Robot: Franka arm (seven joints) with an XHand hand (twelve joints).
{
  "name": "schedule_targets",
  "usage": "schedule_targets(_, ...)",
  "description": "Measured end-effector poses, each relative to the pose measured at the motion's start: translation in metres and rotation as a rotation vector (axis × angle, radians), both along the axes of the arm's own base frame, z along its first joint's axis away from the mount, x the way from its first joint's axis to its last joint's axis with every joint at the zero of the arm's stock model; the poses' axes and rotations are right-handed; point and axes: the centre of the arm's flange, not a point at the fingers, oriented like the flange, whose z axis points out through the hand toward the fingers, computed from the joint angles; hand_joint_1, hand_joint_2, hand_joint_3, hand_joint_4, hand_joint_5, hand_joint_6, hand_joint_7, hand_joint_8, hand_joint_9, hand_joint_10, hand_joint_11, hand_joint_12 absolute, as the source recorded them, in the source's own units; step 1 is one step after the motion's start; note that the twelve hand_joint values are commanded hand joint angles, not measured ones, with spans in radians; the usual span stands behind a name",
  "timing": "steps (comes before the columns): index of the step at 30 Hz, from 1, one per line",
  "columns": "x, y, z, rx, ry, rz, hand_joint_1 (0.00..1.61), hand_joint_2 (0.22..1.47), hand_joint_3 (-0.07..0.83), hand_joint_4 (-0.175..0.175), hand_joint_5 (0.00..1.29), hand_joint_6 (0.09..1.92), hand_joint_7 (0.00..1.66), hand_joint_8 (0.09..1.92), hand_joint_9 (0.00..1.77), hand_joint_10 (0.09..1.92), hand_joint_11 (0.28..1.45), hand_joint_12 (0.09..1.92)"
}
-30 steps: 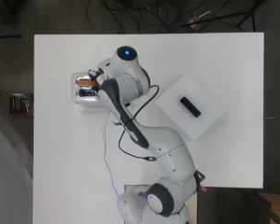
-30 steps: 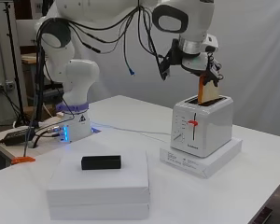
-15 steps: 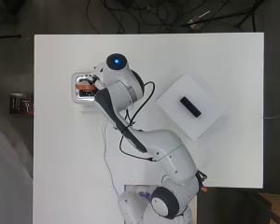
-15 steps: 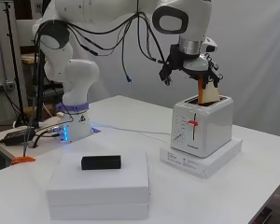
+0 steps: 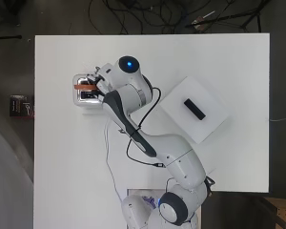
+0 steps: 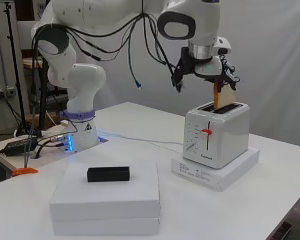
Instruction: Teleoperate dual arm-hand system to toast a bread
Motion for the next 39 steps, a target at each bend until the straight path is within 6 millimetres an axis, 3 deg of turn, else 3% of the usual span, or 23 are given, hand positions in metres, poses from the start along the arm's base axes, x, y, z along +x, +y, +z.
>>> schedule_targets(4,-0.003,0.002,0.003,-0.017,-0.004,0.015,1.21,1.21,-0.001,-0.175,0.61,1.41,1.0,1.04,1.37,0.09,0.76,0.24)
schedule_targets(9,0.011,-0.029,0.006,-0.006,-0.042,-0.074,1.22,1.2,-0.001,-0.175,0.64,1.4,1.03,0.98,1.35,0.09,0.75,0.22)
schedule_targets(14,0.018,-0.029,0.002,-0.023,-0.031,-0.056,1.22,1.2,0.0,-0.175,0.64,1.37,1.03,1.0,1.36,0.09,0.76,0.2)
schedule_targets(20,0.011,-0.008,-0.005,-0.061,-0.014,0.018,1.21,1.23,0.0,-0.175,0.58,1.46,0.97,1.07,1.33,0.09,0.76,0.16)
schedule_targets(25,0.007,-0.006,0.002,-0.081,-0.05,0.07,1.21,1.22,-0.001,-0.175,0.6,1.45,0.99,1.04,1.34,0.09,0.78,0.13)
schedule_targets(32,0.006,-0.001,-0.006,-0.094,-0.037,0.113,1.21,1.21,0.0,-0.175,0.61,1.42,1.0,1.04,1.36,0.09,0.8,0.13)
schedule_targets(34,0.008,-0.001,-0.01,-0.086,-0.019,0.131,0.46,1.09,-0.013,-0.105,0.33,0.61,0.61,0.43,0.83,0.09,0.57,0.09)
schedule_targets(35,0.009,0.0,-0.011,-0.083,-0.01,0.144,0.24,0.99,-0.017,-0.087,0.19,0.33,0.41,0.23,0.59,0.09,0.48,0.09)
schedule_targets(37,0.011,0.004,-0.012,-0.105,0.015,0.167,0.05,0.9,-0.01,-0.074,0.09,0.09,0.23,0.09,0.36,0.09,0.39,0.09)
schedule_targets(39,0.013,0.012,-0.01,-0.138,0.045,0.156,0.01,0.9,0.002,-0.072,0.09,0.09,0.2,0.09,0.31,0.09,0.37,0.09)
